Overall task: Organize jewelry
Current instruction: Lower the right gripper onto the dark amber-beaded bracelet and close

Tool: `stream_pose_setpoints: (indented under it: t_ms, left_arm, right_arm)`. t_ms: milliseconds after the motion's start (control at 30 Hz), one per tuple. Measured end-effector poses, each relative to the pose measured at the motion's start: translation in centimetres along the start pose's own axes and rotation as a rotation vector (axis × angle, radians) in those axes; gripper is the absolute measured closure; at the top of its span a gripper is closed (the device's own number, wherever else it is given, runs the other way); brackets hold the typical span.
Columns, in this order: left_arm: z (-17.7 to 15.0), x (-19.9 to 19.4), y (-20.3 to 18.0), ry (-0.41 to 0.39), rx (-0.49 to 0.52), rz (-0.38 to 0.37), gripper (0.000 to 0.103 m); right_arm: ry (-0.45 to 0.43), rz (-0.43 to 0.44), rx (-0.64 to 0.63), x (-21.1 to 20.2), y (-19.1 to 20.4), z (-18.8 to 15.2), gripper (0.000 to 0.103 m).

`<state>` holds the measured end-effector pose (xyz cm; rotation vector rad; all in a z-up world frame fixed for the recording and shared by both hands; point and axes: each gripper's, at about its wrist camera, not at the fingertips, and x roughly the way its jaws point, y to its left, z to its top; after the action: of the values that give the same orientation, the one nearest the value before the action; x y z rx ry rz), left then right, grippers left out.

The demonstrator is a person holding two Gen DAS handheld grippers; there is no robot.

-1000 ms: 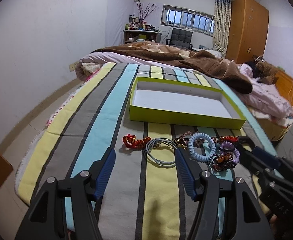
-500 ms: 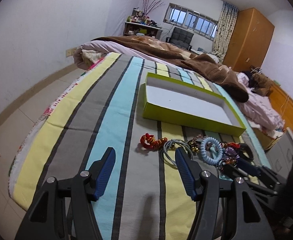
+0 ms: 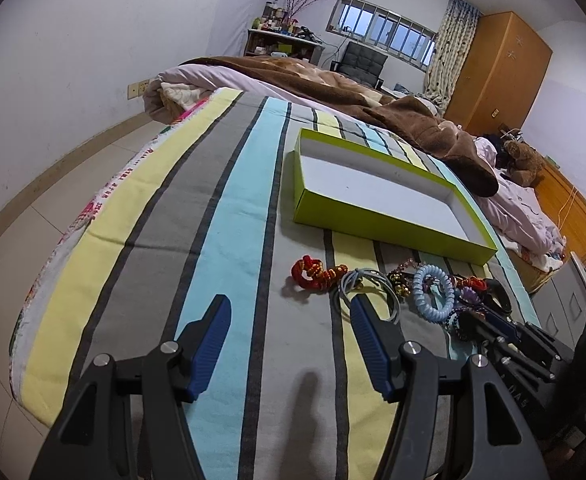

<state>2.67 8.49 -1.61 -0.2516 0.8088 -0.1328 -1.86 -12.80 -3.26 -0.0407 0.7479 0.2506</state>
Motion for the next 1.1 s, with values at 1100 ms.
stream_pose_setpoints:
  t_ms: [1100]
  left_arm:
    - [3.4,3.7,-1.7,0.033,0.136,0.049,0.054]
  right_arm:
    - [-0.136,0.023,0.122,-3.4,-4.5,2.7,0.081]
